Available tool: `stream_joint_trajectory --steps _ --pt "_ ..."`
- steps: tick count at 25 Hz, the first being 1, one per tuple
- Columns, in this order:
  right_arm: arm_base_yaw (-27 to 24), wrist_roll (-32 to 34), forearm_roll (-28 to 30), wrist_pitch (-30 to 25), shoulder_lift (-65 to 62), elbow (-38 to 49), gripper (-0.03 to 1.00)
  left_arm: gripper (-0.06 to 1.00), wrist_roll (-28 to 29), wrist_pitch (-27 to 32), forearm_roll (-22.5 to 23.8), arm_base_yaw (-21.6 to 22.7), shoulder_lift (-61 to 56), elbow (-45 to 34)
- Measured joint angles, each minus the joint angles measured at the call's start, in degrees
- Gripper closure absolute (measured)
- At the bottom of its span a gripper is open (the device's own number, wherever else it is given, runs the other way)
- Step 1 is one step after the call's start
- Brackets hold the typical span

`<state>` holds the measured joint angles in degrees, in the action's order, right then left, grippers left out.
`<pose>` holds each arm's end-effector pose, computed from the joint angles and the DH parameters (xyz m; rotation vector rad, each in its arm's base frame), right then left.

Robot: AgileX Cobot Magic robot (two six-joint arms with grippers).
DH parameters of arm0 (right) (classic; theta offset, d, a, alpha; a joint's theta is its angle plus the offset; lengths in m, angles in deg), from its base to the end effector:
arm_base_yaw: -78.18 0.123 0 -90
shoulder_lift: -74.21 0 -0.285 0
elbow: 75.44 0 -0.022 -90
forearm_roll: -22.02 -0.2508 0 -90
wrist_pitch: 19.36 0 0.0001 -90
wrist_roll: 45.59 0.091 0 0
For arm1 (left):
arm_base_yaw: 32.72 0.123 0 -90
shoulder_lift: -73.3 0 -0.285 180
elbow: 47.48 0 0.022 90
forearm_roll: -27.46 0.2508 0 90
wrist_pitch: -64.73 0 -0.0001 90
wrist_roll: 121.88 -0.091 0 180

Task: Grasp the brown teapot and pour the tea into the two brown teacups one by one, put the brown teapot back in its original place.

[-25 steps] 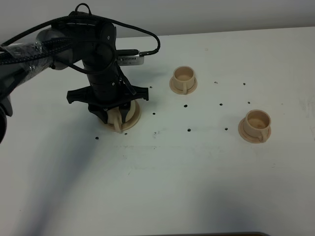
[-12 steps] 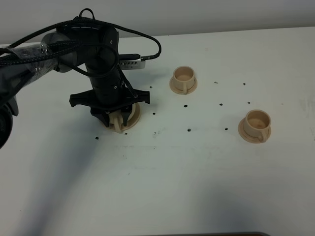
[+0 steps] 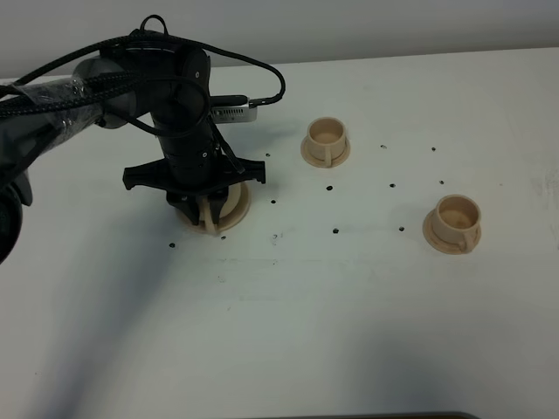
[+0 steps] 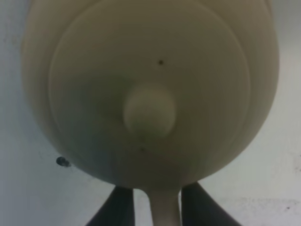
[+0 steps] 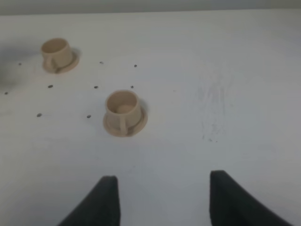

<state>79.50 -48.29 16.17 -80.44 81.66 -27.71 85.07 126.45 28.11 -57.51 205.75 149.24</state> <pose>-0.0081 0.0079 0.2812 -0.0774 2.0251 0.1066 0.3924 -0.1802 0.1533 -0.0504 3.0967 -0.0160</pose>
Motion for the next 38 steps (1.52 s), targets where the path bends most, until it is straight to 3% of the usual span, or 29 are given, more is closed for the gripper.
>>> stream_joint_trajectory --steps 8,30,33,38 --pt "0.00 0.00 0.00 0.00 0.00 0.00 0.55 0.81 0.11 -0.37 -0.24 0.00 0.00 0.00" --pt "0.00 0.00 0.00 0.00 0.00 0.00 0.55 0.81 -4.74 -1.15 3.24 0.00 -3.03 0.00" --pt "0.00 0.00 0.00 0.00 0.00 0.00 0.55 0.81 -7.94 -0.96 3.50 0.00 -3.55 0.00" --pt "0.00 0.00 0.00 0.00 0.00 0.00 0.55 0.81 -20.22 -2.38 1.46 0.00 -4.41 0.00"
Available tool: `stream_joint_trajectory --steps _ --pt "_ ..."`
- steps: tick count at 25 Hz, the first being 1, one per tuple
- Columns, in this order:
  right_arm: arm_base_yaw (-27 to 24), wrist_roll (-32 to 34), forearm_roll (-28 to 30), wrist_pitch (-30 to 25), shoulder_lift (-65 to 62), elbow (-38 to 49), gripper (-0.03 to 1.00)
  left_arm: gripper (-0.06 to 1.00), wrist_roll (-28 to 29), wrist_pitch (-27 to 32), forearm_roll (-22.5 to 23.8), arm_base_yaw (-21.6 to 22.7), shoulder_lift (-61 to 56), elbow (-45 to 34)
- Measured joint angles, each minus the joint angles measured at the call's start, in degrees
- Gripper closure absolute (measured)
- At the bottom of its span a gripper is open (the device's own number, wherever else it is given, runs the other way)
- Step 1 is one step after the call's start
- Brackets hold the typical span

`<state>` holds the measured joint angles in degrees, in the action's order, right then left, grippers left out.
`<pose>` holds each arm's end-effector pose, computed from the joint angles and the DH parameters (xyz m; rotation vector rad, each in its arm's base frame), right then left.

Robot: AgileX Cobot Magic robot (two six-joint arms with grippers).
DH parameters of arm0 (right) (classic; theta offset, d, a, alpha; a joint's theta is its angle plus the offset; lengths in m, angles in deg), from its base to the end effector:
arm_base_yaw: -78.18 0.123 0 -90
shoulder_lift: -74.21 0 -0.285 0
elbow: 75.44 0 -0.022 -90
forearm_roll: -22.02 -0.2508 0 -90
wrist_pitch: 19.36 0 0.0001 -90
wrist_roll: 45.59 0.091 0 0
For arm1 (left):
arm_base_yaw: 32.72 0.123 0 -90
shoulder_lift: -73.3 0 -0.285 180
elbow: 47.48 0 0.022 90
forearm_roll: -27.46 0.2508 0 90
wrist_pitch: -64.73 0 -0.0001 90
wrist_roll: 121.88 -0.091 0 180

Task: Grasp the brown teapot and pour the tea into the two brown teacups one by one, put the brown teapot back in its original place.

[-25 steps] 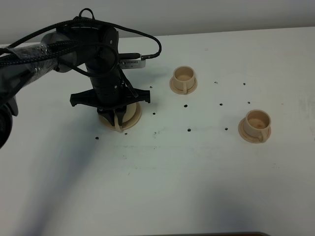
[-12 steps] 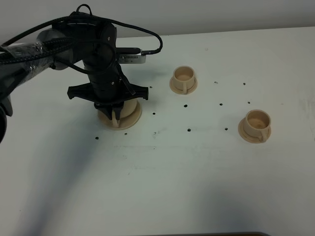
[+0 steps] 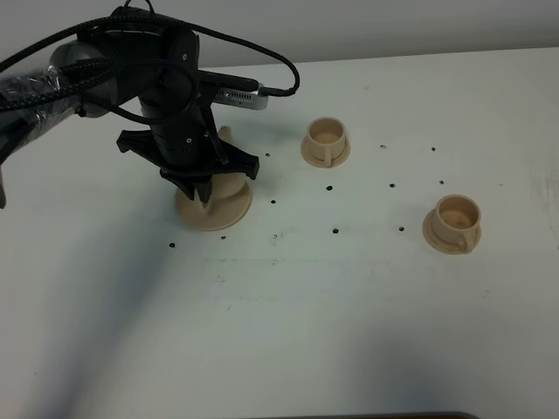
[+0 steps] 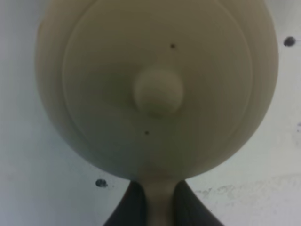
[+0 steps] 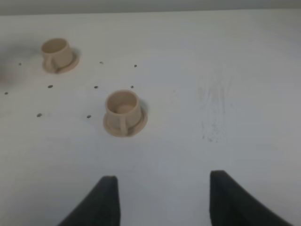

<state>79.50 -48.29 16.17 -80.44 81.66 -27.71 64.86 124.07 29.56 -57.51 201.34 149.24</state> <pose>-0.0081 0.0079 0.2812 -0.0774 2.0251 0.1066 0.3933 -0.1785 0.1870 0.4905 2.9350 -0.0187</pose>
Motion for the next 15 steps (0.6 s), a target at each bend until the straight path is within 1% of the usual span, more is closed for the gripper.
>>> stream_joint_trajectory --steps 2,4,7,11,15 --pt "0.00 0.00 0.00 0.00 0.00 0.00 0.55 0.81 -5.91 -1.29 -2.81 -0.07 -0.72 0.00" --pt "0.00 0.00 0.00 0.00 0.00 0.00 0.55 0.81 -13.02 -2.71 -5.16 -0.44 -1.66 0.00" --pt "0.00 0.00 0.00 0.00 0.00 0.00 0.55 0.81 -23.65 -3.43 -7.54 -1.84 -3.27 0.00" --pt "0.00 0.00 0.00 0.00 0.00 0.00 0.55 0.81 -35.88 -3.70 -8.83 -4.78 -4.14 0.00" --pt "0.00 0.00 0.00 0.00 0.00 0.00 0.57 0.81 -43.50 -6.13 -8.78 -8.16 -4.14 0.00"
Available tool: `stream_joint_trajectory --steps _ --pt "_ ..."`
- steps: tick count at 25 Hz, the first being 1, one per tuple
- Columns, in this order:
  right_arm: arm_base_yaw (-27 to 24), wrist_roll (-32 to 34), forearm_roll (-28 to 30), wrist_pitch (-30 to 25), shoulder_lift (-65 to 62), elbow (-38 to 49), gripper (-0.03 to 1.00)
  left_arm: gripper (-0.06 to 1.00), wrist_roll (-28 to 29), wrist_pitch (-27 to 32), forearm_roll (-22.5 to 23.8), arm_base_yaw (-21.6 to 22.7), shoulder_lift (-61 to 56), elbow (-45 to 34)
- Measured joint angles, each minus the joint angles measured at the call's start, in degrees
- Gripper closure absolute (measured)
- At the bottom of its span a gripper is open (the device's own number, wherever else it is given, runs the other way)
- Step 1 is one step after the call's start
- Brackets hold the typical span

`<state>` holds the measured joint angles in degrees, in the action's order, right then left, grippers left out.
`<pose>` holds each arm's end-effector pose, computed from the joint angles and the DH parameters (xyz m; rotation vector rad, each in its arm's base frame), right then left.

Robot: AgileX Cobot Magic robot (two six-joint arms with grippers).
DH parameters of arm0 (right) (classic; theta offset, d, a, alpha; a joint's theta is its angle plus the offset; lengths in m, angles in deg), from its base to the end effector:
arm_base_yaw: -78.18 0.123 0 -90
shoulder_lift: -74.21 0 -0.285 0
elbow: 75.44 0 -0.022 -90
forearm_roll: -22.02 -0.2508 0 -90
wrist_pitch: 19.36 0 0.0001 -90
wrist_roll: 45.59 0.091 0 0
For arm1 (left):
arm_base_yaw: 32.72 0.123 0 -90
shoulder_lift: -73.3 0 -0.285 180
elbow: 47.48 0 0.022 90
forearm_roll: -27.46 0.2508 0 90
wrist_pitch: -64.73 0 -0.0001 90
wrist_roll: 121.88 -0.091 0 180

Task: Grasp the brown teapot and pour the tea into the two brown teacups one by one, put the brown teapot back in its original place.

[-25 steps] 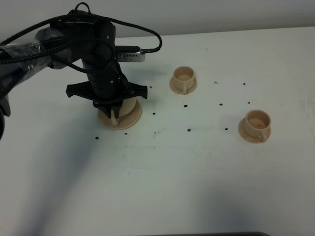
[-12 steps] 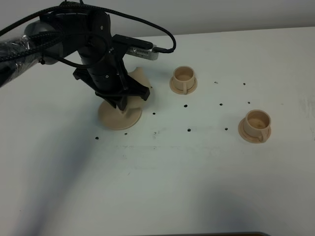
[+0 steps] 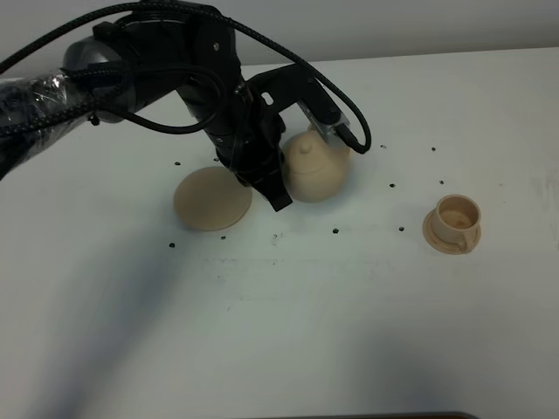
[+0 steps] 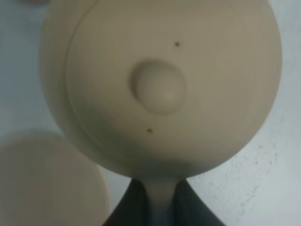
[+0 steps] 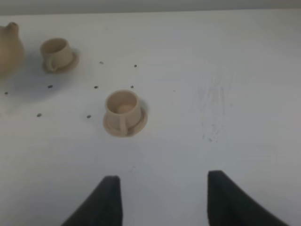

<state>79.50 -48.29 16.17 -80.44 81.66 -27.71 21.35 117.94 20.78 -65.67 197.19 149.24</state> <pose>-0.0081 0.0079 0.2812 -0.0774 2.0251 0.1066 0.3610 -0.2441 0.2213 1.5345 2.3341 -0.1312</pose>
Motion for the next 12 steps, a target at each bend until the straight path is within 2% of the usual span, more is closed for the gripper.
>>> stream_joint_trajectory --steps 5,12 --pt "0.00 0.00 0.00 0.00 0.00 0.00 0.61 0.81 -4.48 -6.35 0.94 -3.71 0.00 0.00" --pt "0.00 0.00 0.00 0.00 0.00 0.00 0.67 0.81 -5.33 -10.45 4.89 -5.87 1.96 0.87"
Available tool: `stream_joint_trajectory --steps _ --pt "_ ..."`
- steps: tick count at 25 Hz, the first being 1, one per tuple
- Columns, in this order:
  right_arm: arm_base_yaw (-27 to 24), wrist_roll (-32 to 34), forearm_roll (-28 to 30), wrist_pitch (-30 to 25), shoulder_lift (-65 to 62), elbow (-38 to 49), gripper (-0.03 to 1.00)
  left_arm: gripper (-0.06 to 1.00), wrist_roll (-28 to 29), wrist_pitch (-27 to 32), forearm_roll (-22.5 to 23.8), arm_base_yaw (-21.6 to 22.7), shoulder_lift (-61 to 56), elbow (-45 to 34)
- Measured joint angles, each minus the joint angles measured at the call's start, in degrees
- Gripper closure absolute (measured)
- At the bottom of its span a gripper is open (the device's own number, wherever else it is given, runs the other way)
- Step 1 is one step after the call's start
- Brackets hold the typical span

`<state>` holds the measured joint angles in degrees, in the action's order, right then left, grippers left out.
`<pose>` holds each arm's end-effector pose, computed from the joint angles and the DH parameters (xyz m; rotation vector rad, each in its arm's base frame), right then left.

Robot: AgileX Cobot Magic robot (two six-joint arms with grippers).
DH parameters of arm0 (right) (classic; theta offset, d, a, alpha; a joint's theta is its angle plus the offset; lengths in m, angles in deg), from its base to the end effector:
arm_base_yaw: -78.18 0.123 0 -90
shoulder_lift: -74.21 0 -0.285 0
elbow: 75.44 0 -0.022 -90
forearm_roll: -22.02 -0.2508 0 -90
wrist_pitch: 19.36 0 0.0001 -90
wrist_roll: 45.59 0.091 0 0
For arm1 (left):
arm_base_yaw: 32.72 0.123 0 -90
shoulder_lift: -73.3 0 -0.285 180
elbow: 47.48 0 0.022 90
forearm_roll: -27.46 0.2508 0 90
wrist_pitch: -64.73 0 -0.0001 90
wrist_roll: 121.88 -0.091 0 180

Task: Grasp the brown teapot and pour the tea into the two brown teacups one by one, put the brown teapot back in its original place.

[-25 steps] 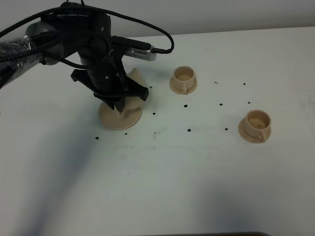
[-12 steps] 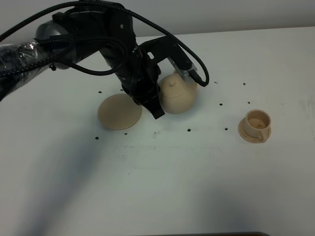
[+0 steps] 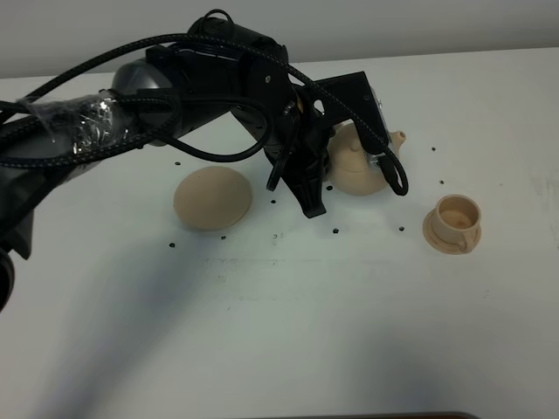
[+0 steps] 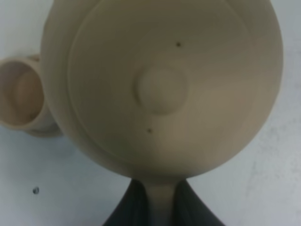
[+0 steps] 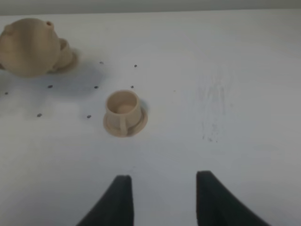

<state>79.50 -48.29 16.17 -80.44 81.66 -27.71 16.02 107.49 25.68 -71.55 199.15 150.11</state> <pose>-0.0081 0.0079 0.2812 -0.0774 2.0251 0.1066 0.3540 -0.2874 0.2167 1.6928 2.0197 -0.0161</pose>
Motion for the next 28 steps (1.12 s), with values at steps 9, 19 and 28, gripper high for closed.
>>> stream_joint_trajectory --steps 9,19,28 --pt "0.00 0.00 0.00 0.00 0.00 0.00 0.75 0.81 -0.11 1.06 5.66 -3.75 9.63 12.05" --pt "0.00 0.00 0.00 0.00 0.00 0.00 0.76 0.81 4.46 2.07 22.06 -8.84 15.15 16.57" --pt "0.00 0.00 0.00 0.00 0.00 0.00 0.76 0.81 6.80 2.12 34.05 -12.62 15.94 16.57"
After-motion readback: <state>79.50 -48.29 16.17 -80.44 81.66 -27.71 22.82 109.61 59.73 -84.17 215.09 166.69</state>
